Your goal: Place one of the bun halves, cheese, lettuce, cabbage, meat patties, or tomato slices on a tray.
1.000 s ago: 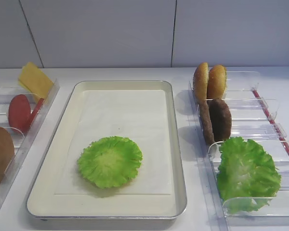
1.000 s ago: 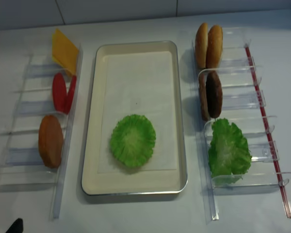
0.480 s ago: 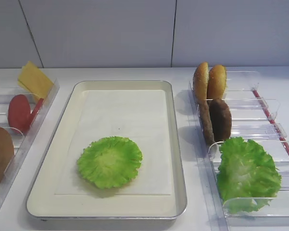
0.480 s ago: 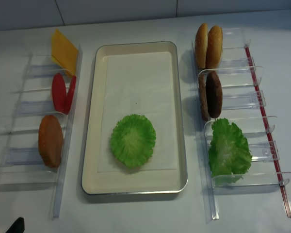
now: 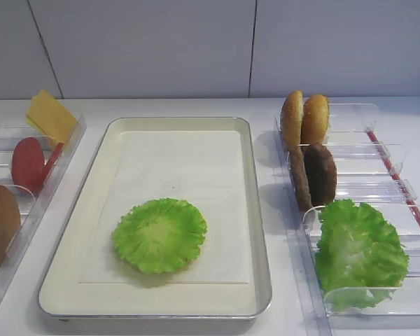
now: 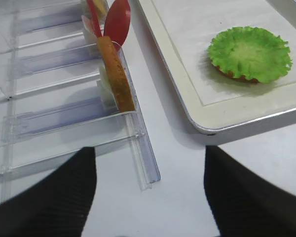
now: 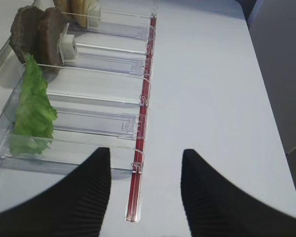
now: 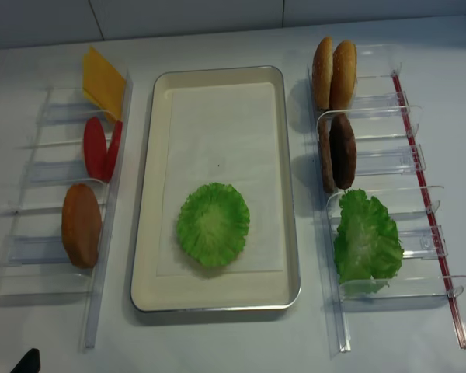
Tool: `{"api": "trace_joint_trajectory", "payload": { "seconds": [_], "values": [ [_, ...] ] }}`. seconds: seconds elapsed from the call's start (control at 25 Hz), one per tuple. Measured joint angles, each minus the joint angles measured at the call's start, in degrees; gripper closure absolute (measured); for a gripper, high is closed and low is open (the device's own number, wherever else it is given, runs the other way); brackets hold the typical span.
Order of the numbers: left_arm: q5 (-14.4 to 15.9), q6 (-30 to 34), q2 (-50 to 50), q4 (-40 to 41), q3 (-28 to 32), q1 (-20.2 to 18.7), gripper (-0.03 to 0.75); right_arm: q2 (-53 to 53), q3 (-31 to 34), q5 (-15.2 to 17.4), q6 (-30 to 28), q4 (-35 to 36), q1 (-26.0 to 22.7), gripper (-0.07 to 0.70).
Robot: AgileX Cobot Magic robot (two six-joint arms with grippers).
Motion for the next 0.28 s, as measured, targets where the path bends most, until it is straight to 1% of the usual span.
{"api": "trace_joint_trajectory", "payload": {
  "seconds": [0.28],
  "values": [
    [0.00, -0.13, 0.00, 0.00, 0.00, 0.00, 0.243, 0.00, 0.00, 0.00, 0.00, 0.00, 0.00, 0.252]
  ]
}}
